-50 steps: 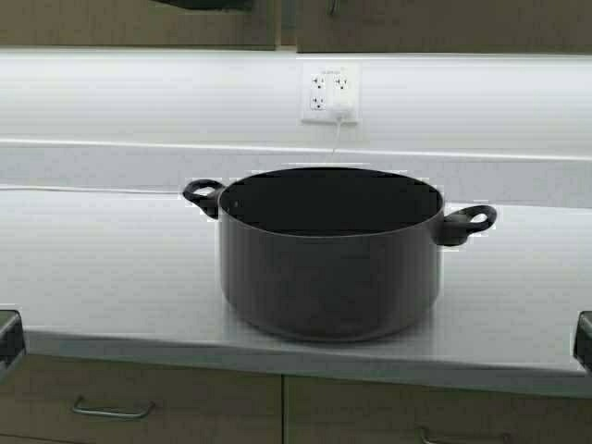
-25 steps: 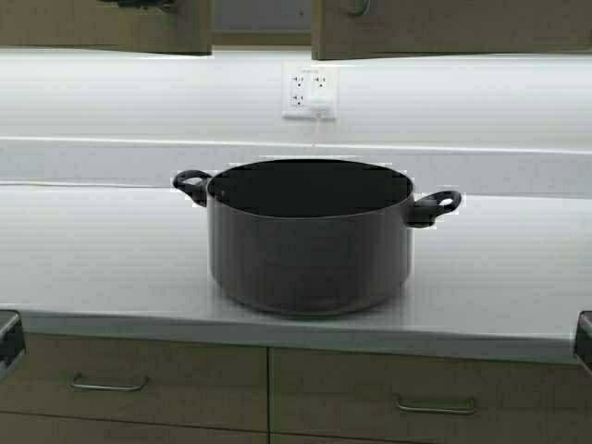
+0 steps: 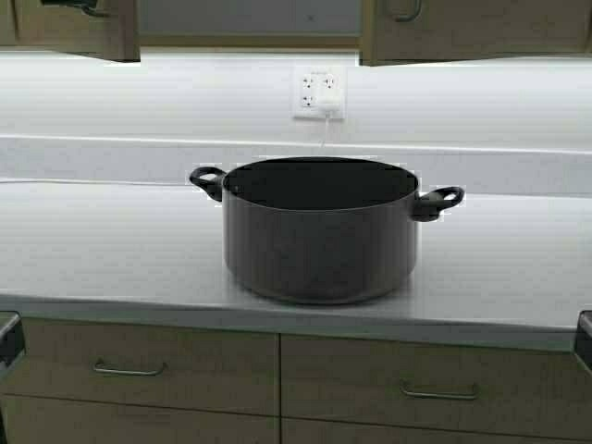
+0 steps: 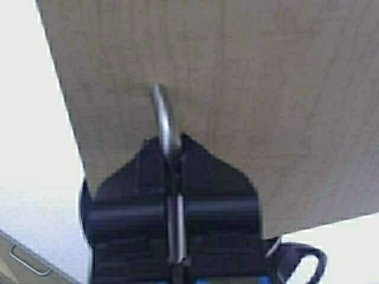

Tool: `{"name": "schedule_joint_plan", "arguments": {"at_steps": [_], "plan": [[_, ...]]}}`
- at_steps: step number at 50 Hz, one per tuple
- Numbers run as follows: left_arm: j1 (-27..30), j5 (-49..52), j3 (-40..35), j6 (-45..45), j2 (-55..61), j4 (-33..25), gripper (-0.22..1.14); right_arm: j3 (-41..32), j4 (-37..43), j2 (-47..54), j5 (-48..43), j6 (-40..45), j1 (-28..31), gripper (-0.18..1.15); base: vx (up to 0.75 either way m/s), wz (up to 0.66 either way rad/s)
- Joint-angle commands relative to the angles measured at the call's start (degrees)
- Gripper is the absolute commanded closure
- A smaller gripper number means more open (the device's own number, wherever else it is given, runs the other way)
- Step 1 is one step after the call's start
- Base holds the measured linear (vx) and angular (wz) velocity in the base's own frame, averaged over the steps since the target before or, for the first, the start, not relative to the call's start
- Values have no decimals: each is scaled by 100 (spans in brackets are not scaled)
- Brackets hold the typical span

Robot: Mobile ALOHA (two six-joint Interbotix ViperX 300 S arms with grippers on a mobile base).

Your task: Open the cabinet, put the pot inside, then close it

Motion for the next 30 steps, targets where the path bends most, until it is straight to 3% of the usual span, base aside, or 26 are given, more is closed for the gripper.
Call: {"name": "schedule_joint_plan", "arguments": {"at_steps": [1, 12, 16, 20, 25, 28, 30], "plan": [[-220, 141, 18, 44, -545, 141, 89, 141, -35, -360, 35, -9, -967, 91, -2, 5], [-220, 237, 290, 18, -976, 114, 89, 158, -193, -765, 958, 9, -1538, 90, 0, 1], [-220, 316, 316, 62, -993, 141, 83, 132, -220, -773, 1397, 9, -1670, 81, 1, 3], [-220, 721, 308, 79, -1020, 167, 60, 123, -334, -817, 1978, 9, -1723, 53, 2, 3], [-220, 1222, 308, 70, -1143, 176, 8, 114, -563, -949, 2672, 18, -1828, 12, 1, 2], [-211, 1389, 316, 79, -1178, 176, -14, 97, -694, -1046, 2962, 26, -1863, 0, 2, 3], [-193, 1512, 316, 88, -1213, 202, -17, 44, -773, -1125, 3164, 26, -1872, 0, 2, 5]]}}
